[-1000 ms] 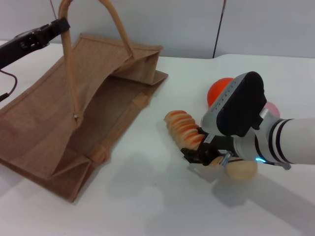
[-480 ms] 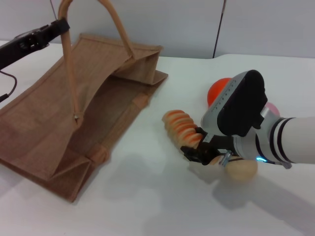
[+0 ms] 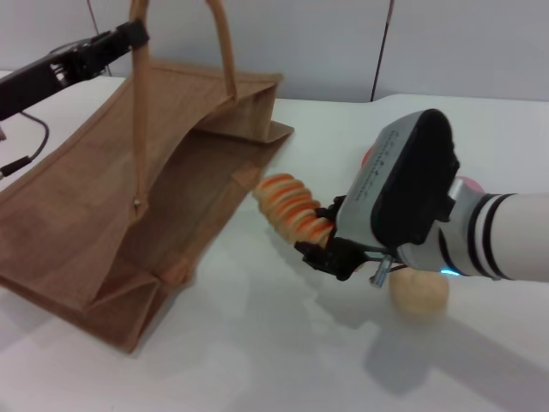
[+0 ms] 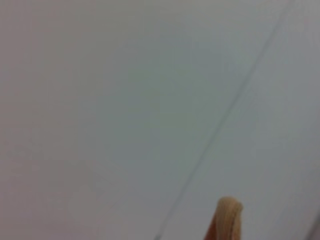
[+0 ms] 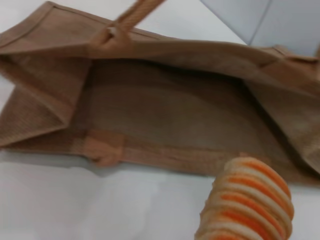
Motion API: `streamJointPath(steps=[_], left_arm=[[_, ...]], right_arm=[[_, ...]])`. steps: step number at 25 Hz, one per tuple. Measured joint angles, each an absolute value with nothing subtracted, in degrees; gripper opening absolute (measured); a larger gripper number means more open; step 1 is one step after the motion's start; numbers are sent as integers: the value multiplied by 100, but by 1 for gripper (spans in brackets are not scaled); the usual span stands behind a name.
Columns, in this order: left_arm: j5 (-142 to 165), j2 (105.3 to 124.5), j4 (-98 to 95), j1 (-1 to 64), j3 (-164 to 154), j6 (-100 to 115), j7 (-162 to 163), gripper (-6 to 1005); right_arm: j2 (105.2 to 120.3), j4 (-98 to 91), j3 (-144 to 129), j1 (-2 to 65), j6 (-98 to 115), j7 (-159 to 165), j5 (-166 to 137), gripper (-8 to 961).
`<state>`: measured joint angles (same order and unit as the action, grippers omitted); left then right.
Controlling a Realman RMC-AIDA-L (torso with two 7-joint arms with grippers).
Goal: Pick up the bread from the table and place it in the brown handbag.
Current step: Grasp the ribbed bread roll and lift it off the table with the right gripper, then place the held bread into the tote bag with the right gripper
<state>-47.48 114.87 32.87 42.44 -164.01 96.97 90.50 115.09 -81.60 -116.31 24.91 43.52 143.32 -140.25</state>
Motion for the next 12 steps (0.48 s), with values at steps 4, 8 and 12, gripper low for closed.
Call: streamJointPath(steps=[4,8,12], left_arm=[[-4726,11493,3287,4382,-16401,10024,9061,174],[-4682,11526,3279,4493,-16400,10250,9083,176],[-4603,11556,3272,4580,-16401,10565,9145,178]], right_arm=[[11552,-8146,-11795,2665,4354,14169,-14014,506],[11565,-8076,-12005,2913,4307,14162,-14009,442],[11575,-8096,-12265,3086,4275,14190,-14015,413]])
